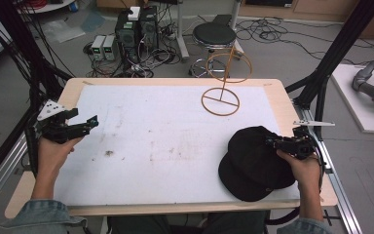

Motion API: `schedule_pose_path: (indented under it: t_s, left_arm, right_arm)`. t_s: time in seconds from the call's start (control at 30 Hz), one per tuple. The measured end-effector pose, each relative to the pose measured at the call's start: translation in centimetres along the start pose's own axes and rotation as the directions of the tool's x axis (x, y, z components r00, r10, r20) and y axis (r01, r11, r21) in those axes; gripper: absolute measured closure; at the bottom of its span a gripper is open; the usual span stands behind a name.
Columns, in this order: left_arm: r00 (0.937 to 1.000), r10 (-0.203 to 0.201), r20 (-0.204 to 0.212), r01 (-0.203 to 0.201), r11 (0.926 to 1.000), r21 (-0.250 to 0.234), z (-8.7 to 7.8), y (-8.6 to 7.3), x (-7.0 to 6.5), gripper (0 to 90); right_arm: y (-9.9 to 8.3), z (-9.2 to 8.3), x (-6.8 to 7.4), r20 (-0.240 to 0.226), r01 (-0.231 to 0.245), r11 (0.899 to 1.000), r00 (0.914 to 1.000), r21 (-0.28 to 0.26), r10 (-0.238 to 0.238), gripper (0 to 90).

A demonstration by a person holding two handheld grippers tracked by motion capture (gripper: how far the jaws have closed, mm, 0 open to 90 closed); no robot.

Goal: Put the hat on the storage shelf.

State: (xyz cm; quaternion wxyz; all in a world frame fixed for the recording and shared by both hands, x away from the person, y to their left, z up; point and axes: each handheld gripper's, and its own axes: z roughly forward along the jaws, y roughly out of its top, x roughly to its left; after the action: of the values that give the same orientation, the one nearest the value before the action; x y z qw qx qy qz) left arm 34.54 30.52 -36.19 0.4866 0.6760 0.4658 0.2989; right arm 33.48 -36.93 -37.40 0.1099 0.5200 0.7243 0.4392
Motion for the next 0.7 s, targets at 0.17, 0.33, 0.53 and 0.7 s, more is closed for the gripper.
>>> schedule_pose_path:
  t_s: [0.17, 0.33, 0.53, 0.7]
  left_arm:
    - [1.0, -0.003, -0.002, 0.003, 0.9999, -0.01, -0.2, 0.1, 0.0, 19.3]
    - [1.0, -0.007, -0.003, 0.007, 0.9998, -0.019, -0.3, 0.1, 0.1, 19.6]
    - [0.9999, -0.012, 0.004, 0.012, 0.9996, -0.025, -0.4, 0.1, 0.2, 19.6]
    - [0.9999, -0.013, 0.009, 0.013, 0.9995, -0.03, -0.4, 0.2, 0.2, 19.6]
  right_arm:
    - [0.3, -0.3, 0.4, 0.0, 0.02, 0.999, 0.9998, -0.031, -0.02, 68.2]
    - [0.8, -0.7, 1.1, 0.004, 0.049, 0.997, 0.9988, -0.064, -0.048, 69.0]
    - [1.7, -1.5, 2.6, 0.009, 0.109, 0.989, 0.9941, -0.099, -0.108, 69.5]
    - [2.7, -2.3, 3.8, 0.036, 0.167, 0.978, 0.9859, -0.128, -0.164, 69.6]
